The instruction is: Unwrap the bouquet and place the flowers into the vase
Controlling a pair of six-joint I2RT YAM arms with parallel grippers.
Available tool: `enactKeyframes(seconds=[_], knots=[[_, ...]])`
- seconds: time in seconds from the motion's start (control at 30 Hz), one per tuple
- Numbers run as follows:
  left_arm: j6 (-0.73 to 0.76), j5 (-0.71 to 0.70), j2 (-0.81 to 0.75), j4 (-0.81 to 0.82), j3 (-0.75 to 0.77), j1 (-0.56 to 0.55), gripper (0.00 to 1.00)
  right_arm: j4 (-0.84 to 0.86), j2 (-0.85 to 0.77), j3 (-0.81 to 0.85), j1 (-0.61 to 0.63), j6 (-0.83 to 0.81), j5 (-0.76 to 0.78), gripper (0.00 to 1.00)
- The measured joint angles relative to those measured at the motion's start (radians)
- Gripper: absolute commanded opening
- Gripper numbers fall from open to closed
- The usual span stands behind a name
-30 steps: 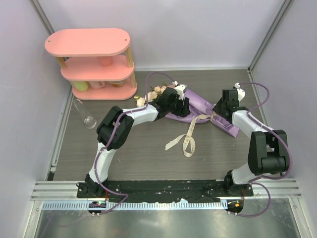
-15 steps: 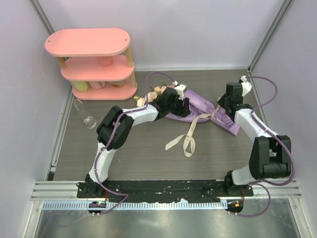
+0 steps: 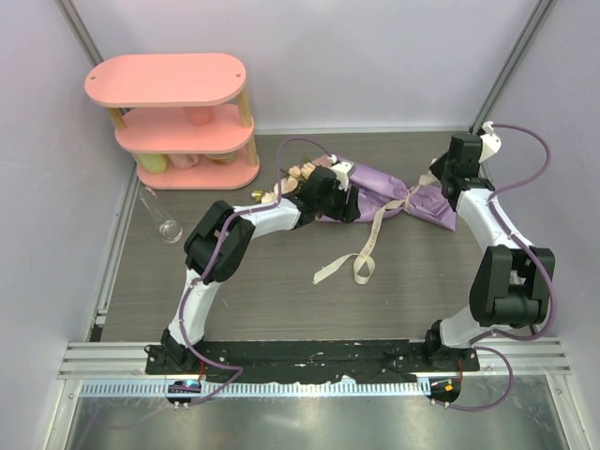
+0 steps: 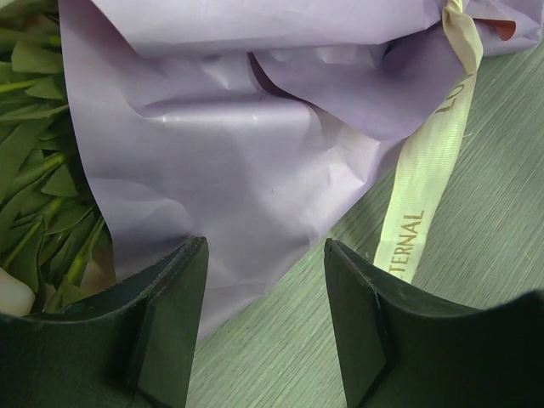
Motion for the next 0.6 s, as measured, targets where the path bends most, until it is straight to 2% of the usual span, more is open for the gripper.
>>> enactKeyframes(seconds=[0.07, 0.13, 0.17, 0.2, 0.27, 0.37, 0.43, 0.5, 0.53, 0.57, 0.6], knots=[[0.0, 0.0, 0.004, 0.0, 0.0, 0.0, 0.61, -0.004, -0.023, -0.002, 0.0, 0.005, -0.001, 0.08], [0.0, 0.0, 0.006, -0.001, 0.0, 0.0, 0.61, -0.009, -0.053, -0.001, 0.003, 0.002, 0.014, 0.26], [0.0, 0.0, 0.006, -0.001, 0.0, 0.0, 0.61, -0.016, -0.063, 0.003, 0.004, -0.006, 0.027, 0.44], [0.0, 0.0, 0.006, 0.0, 0.0, 0.0, 0.61, -0.025, -0.067, 0.018, 0.004, -0.017, 0.039, 0.54], [0.0, 0.0, 0.006, -0.001, 0.0, 0.0, 0.61, -0.062, -0.03, 0.082, 0.002, -0.046, 0.056, 0.61], [0.0, 0.002, 0.006, 0.0, 0.0, 0.0, 0.63, -0.172, 0.132, 0.296, 0.0, -0.081, 0.061, 0.61], [0.003, 0.009, 0.006, -0.001, 0.0, 0.0, 0.64, -0.201, 0.221, 0.366, 0.009, -0.101, 0.068, 0.61], [0.009, 0.023, 0.005, 0.0, 0.0, 0.0, 0.63, -0.211, 0.223, 0.299, 0.031, -0.122, 0.078, 0.57], [0.015, 0.027, 0.005, -0.001, 0.0, 0.0, 0.62, -0.222, 0.185, 0.192, 0.056, -0.14, 0.084, 0.55], [0.023, 0.031, 0.003, -0.001, 0.0, -0.001, 0.59, -0.232, 0.178, 0.171, 0.08, -0.144, 0.084, 0.44], [0.03, 0.035, 0.001, -0.001, 0.0, -0.003, 0.58, -0.231, 0.135, 0.082, 0.129, -0.158, 0.083, 0.41]])
